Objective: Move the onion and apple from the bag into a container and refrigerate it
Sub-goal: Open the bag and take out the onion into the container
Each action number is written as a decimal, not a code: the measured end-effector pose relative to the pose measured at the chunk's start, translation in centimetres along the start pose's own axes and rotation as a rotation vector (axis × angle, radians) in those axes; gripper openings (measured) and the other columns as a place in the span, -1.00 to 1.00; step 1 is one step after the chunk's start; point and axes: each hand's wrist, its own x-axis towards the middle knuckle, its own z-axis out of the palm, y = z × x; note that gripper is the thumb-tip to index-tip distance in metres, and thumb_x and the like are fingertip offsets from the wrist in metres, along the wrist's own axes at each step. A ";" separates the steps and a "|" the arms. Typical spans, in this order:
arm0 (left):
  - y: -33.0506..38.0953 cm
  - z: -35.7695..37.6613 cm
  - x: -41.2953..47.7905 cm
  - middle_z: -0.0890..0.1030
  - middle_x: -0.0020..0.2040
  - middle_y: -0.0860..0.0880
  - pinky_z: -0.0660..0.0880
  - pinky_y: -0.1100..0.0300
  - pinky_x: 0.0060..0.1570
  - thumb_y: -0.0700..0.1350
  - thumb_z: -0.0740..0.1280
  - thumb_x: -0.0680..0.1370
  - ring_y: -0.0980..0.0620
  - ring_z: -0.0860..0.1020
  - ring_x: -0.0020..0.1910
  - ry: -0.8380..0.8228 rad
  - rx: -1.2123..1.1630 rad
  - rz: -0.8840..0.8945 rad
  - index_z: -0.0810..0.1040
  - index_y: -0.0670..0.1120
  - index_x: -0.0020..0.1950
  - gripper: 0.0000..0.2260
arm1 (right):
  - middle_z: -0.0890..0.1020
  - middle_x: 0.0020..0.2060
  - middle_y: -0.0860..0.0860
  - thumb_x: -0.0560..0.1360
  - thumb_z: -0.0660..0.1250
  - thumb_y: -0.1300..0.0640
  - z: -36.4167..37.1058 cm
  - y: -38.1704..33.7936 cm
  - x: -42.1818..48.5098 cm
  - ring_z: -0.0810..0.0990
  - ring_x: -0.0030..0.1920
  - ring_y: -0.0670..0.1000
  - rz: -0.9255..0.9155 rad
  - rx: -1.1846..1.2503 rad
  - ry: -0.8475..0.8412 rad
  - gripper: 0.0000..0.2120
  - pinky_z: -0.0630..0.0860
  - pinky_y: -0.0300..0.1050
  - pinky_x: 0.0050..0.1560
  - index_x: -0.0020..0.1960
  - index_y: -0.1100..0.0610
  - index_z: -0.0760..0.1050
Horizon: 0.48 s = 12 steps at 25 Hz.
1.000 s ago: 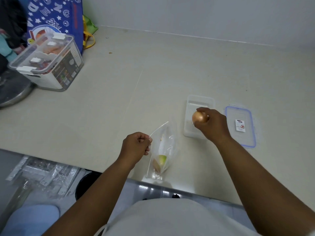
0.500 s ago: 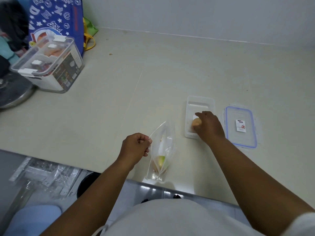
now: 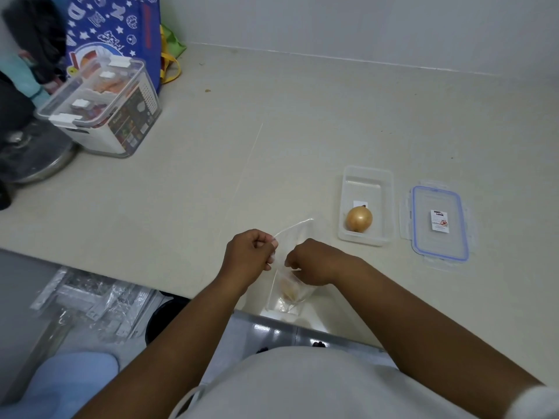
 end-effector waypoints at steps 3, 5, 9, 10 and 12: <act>-0.1 -0.1 -0.2 0.63 -0.42 0.00 0.53 0.27 -0.40 -0.17 0.40 0.48 0.12 0.59 -0.43 0.004 -0.007 0.008 0.62 -0.07 -0.19 -0.94 | 0.53 -0.18 -0.08 0.46 0.35 0.20 0.4 0.2 0.2 0.56 -0.08 0.09 -0.002 -0.094 -0.110 -0.81 0.54 -0.04 -0.07 0.04 0.00 0.52; -0.1 0.1 -0.3 0.63 -0.43 0.01 0.54 0.25 -0.40 -0.17 0.40 0.48 0.11 0.59 -0.42 -0.009 -0.011 0.007 0.62 -0.07 -0.20 -0.94 | 0.41 -0.32 -0.09 0.45 0.34 0.23 0.9 0.3 0.2 0.51 -0.18 0.08 0.003 -0.105 -0.113 -0.79 0.45 -0.07 -0.21 -0.17 -0.04 0.38; -0.2 0.4 -0.5 0.62 -0.42 0.00 0.55 0.21 -0.39 -0.18 0.40 0.48 0.09 0.59 -0.42 -0.015 -0.014 -0.004 0.62 -0.07 -0.20 -0.94 | 0.56 -0.13 0.03 0.45 0.33 0.25 1.0 0.4 -0.4 0.50 -0.14 0.07 -0.028 -0.064 -0.029 -0.84 0.42 -0.08 -0.17 -0.09 0.00 0.50; -0.2 0.4 -0.4 0.62 -0.42 -0.01 0.54 0.21 -0.39 -0.18 0.40 0.48 0.09 0.59 -0.43 -0.014 -0.015 -0.007 0.62 -0.08 -0.20 -0.94 | 0.58 -0.01 0.06 0.44 0.35 0.21 0.9 0.6 -0.6 0.52 -0.07 0.08 -0.020 -0.045 0.019 -0.77 0.47 -0.05 -0.09 0.08 0.03 0.52; -0.3 0.3 -0.3 0.62 -0.41 -0.01 0.53 0.22 -0.40 -0.18 0.40 0.48 0.09 0.58 -0.43 -0.005 -0.025 -0.011 0.62 -0.08 -0.20 -0.94 | 0.56 0.08 0.06 0.37 0.43 0.06 0.2 1.2 -1.7 0.54 0.03 0.08 -0.017 0.005 0.178 -0.57 0.51 -0.01 0.03 0.22 0.02 0.48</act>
